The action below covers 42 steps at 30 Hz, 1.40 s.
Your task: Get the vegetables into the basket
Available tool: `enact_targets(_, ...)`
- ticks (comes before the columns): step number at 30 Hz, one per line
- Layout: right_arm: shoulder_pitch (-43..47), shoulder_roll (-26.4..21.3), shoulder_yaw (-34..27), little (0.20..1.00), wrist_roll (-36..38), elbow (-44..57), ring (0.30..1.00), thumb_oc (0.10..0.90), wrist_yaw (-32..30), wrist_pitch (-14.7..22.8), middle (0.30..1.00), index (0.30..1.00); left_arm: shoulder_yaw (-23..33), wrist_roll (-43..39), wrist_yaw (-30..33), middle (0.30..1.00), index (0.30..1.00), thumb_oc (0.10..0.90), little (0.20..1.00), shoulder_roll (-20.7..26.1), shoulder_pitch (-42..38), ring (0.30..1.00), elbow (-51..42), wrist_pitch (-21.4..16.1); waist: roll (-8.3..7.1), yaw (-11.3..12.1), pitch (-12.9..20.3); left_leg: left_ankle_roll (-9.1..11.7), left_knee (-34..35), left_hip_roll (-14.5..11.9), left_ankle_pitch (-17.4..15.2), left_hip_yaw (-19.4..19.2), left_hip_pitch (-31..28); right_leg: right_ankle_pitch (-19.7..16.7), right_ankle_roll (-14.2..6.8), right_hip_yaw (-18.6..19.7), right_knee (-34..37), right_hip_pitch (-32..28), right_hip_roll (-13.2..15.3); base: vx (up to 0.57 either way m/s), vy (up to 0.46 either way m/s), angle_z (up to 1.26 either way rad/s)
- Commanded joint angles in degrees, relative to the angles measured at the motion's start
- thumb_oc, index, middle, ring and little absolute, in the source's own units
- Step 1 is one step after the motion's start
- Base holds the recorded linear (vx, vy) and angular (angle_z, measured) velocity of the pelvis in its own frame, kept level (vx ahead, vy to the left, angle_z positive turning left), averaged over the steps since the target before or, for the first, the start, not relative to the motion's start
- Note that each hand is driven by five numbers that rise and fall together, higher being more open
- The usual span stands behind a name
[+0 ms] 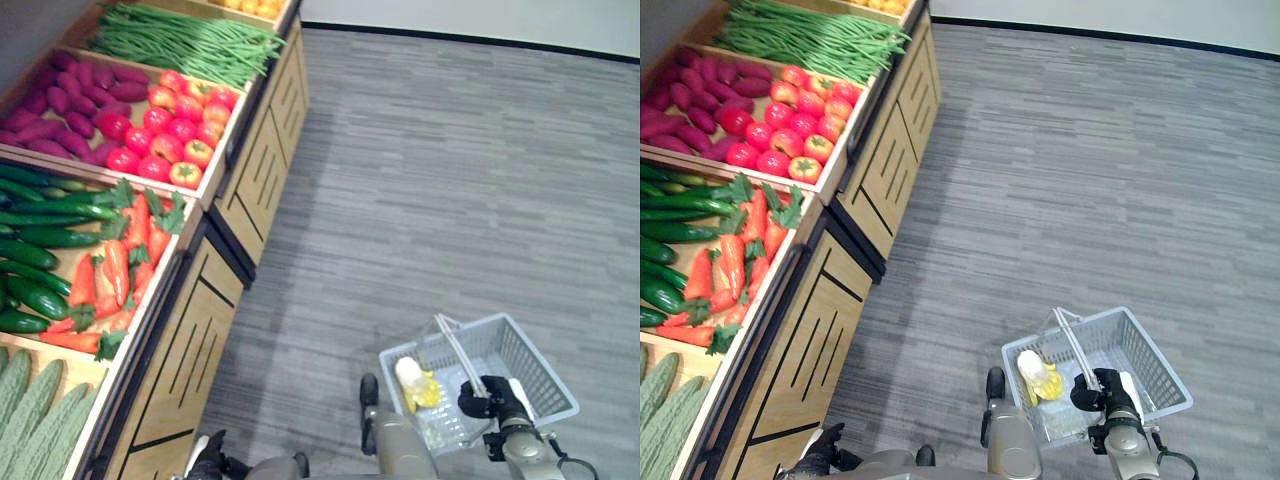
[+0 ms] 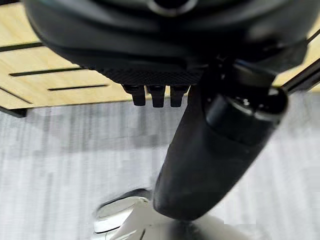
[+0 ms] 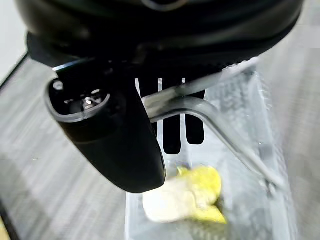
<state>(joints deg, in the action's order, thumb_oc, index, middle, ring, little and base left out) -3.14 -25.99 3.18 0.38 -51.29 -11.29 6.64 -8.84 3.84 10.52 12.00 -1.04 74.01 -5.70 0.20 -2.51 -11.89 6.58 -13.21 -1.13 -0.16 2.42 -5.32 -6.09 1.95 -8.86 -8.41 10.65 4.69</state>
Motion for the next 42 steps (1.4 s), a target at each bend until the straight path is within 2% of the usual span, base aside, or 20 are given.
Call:
enact_targets(1,-3.0,-2.8,-2.6,0.3,1.5,5.9,0.3,0.4,-1.3,4.8,0.3,0.3,1.9,-3.5,0.4,1.0,1.0,0.9,1.0,2.6,-1.3,1.0,-2.5,-0.8,-2.59,-0.1,2.2,0.6,-7.6,-1.3,7.4,0.7,2.5,-0.2,-7.5,1.8,1.0,1.4,1.3,0.22,-0.272,0.23)
enact_targets(3,-4.5,-3.4,-3.7,0.3,2.4,5.7,0.3,0.4,-1.7,4.6,0.3,0.3,2.0,-3.6,0.4,1.0,1.0,0.9,1.0,3.0,-1.2,1.0,-3.2,-0.2,-4.2,0.9,1.1,0.7,-17.7,-2.0,11.6,-1.0,8.8,1.8,-5.2,1.1,1.8,-2.7,1.3,0.32,-0.4,0.56)
enact_targets(4,-5.6,-3.7,-4.6,0.3,2.7,5.5,0.3,0.4,-2.1,4.5,0.3,0.3,1.9,-3.5,0.5,1.0,1.0,0.9,1.0,3.2,-1.1,1.0,-3.4,-0.1,-4.47,1.8,0.3,-0.5,-15.5,-3.3,9.6,-3.6,13.7,3.1,-5.1,0.6,2.6,-5.6,1.4,0.29,-0.315,0.71)
enact_targets(7,-6.1,-3.6,-5.1,0.3,2.6,6.3,0.3,0.4,-2.0,4.5,0.3,0.3,1.9,-3.0,0.5,1.0,1.0,0.9,1.0,3.2,-0.6,1.0,-3.1,0.0,-4.62,2.7,0.3,-1.4,-10.1,-3.2,7.5,-5.0,17.1,4.3,-5.5,0.5,3.6,-7.8,1.1,0.28,-0.075,0.4)
enact_targets(8,-5.8,-3.7,-4.6,0.3,2.0,6.7,0.3,0.4,-2.4,4.7,0.3,0.3,1.7,-2.3,1.1,1.0,1.0,0.9,1.0,3.0,-0.1,1.0,-2.4,0.2,-3.67,3.5,1.0,-1.8,-0.6,-3.6,7.7,-5.3,19.5,5.9,-5.9,0.3,3.4,-8.8,0.1,0.43,0.031,0.01)
enact_targets(11,-6.5,-3.4,-3.9,0.3,1.3,6.8,0.3,0.4,-2.5,5.1,0.3,0.3,1.3,-1.0,1.4,1.0,1.0,0.9,1.0,2.7,0.1,1.0,-2.3,0.3,-2.36,4.4,1.1,-1.0,10.7,-5.4,13.1,-7.9,19.9,8.5,-5.8,0.7,3.1,-12.3,-1.7,0.31,0.032,-0.3)
enact_targets(13,-6.6,-3.3,-3.9,0.3,1.2,6.6,0.3,0.4,-2.4,5.0,0.3,0.3,1.1,-0.3,1.4,1.0,1.0,0.9,1.0,2.7,0.2,1.0,-2.2,0.4,-2.23,4.6,1.3,-0.9,12.4,-5.6,14.1,-10.0,19.7,9.1,-5.8,0.8,3.0,-13.2,-2.0,0.27,0.055,-0.32)
enact_targets(18,-7.0,-2.3,-3.9,0.3,0.4,6.0,0.3,0.4,-2.3,4.4,0.3,0.3,0.1,1.1,1.1,1.0,1.0,0.9,1.0,2.7,1.1,1.0,-2.2,0.6,-2.74,4.8,3.4,-2.8,10.1,-4.4,11.0,-12.5,18.5,11.7,-6.9,0.9,1.6,-16.0,-0.8,0.29,0.144,-0.13)
enact_targets(22,-6.3,-1.5,-4.1,0.3,0.1,5.2,0.3,0.4,-2.8,4.2,0.3,0.3,-0.3,1.5,1.4,1.0,1.0,0.9,1.0,3.2,0.3,1.0,-2.3,0.6,-3.99,4.8,4.3,-5.0,9.2,-2.5,7.7,-14.9,17.2,9.0,-9.1,1.1,-4.1,-14.2,2.0,0.19,0.206,-0.04)
enact_targets(23,-4.4,-0.9,-3.0,0.3,-0.3,4.2,0.3,0.4,-3.1,4.1,0.3,0.3,0.1,0.6,1.7,1.0,1.0,0.9,1.0,3.6,-0.1,1.0,-2.8,0.5,-4.24,4.9,4.0,-6.8,10.3,-0.8,6.0,-15.7,15.0,4.3,-11.0,1.1,-12.7,-11.1,4.5,0.15,0.242,-0.01)
enact_targets(24,-4.4,-0.9,-3.0,0.3,-0.3,4.2,0.3,0.4,-3.1,4.1,0.3,0.3,0.1,0.6,1.7,1.0,1.0,0.9,1.0,3.6,-0.1,1.0,-2.8,0.5,-4.13,5.0,4.1,-6.8,10.4,-0.9,6.1,-15.8,15.1,4.1,-11.0,1.1,-12.6,-11.0,4.3,0.18,0.283,-0.18)
enact_targets(25,-3.3,-0.4,-2.3,0.3,-0.5,4.4,0.3,0.4,-3.1,4.1,0.3,0.3,0.7,-0.2,1.9,1.0,1.0,0.9,1.0,4.1,-0.7,1.0,-2.9,0.6,-3.97,4.6,3.4,-7.6,11.0,-0.2,5.2,-15.7,12.8,-0.4,-11.6,1.7,-19.0,-8.1,4.8,0.08,0.116,-0.18)
enact_targets(26,-3.3,-0.4,-2.3,0.3,-0.5,4.4,0.3,0.4,-3.1,4.1,0.3,0.3,0.7,-0.2,1.9,1.0,1.0,0.9,1.0,4.1,-0.7,1.0,-2.9,0.6,-3.97,4.6,3.4,-7.6,11.0,-0.2,5.2,-15.7,12.8,-0.4,-11.6,1.7,-19.1,-8.0,4.8,0.13,0.143,-0.12)
enact_targets(29,-2.5,-0.3,-1.3,0.3,-1.2,4.9,0.3,0.4,-3.1,4.0,0.3,0.3,1.3,-1.3,2.1,1.0,1.0,0.9,1.0,4.7,-1.0,1.0,-3.3,0.5,-3.15,4.1,2.3,-8.0,12.5,-0.1,4.3,-14.3,9.6,-1.1,-10.7,1.6,-20.7,-2.3,4.7,0.15,0.057,0.28)
enact_targets(31,-2.2,-0.3,-1.2,0.3,-1.1,4.8,0.3,0.4,-3.3,4.0,0.3,0.3,1.3,-1.4,2.1,1.0,1.0,0.9,1.0,4.9,-1.1,1.0,-3.2,0.2,-2.94,3.9,1.9,-7.6,13.3,0.3,3.9,-12.9,8.2,0.2,-10.2,1.2,-15.8,-0.5,5.0,0.26,-0.082,0.27)
enact_targets(32,-1.7,-0.2,-1.1,0.3,-0.9,3.9,0.3,0.4,-3.7,4.0,0.3,0.3,0.8,-1.0,2.2,1.0,1.0,0.9,1.0,4.7,-1.4,1.0,-2.8,0.0,-3.12,3.0,1.4,-7.0,13.3,0.8,3.0,-10.4,7.1,0.1,-10.3,4.4,-8.9,0.5,4.8,0.23,-0.132,0.48)
enact_targets(33,-1.6,-0.2,-1.1,0.3,-0.9,3.9,0.3,0.4,-3.7,4.0,0.3,0.3,0.9,-1.0,2.2,1.0,1.0,0.9,1.0,4.7,-1.4,1.0,-2.8,0.0,-3.04,3.0,1.5,-7.0,13.3,0.7,3.1,-10.3,7.2,-0.1,-10.3,4.4,-8.6,0.4,4.7,0.25,-0.155,0.86)
enact_targets(36,-1.6,-0.3,-0.9,0.3,-0.2,1.9,0.3,0.4,-3.9,4.0,0.3,0.3,-1.0,0.7,2.0,1.0,1.0,0.9,1.0,4.4,-2.3,1.0,-2.3,-0.6,-4.16,1.4,1.4,-5.6,13.0,0.9,1.4,-3.5,5.3,-3.4,-12.4,17.8,2.6,2.2,3.6,0.29,-0.22,1.13)
enact_targets(39,-1.5,-0.4,-0.8,0.3,-0.7,-1.2,0.3,0.4,-3.7,3.8,0.3,0.3,-2.7,1.9,1.9,1.0,1.0,0.9,1.0,4.1,-2.3,1.0,-1.8,-0.8,-5.4,1.9,2.2,-4.5,10.7,0.9,-0.5,1.7,5.3,-2.4,-12.5,15.6,4.3,-0.4,4.3,0.2,-0.27,1.45)
enact_targets(42,-1.1,-0.8,-0.2,0.3,-0.8,-2.6,0.3,0.4,-3.4,3.9,0.3,0.3,-2.2,0.9,2.0,1.0,1.0,0.9,1.0,3.8,-1.9,1.0,-1.3,-0.6,-5.34,2.1,2.7,-3.7,10.6,-0.4,-0.1,3.6,5.5,-1.1,-11.9,13.8,4.4,-1.8,3.4,0.16,-0.332,1.8)
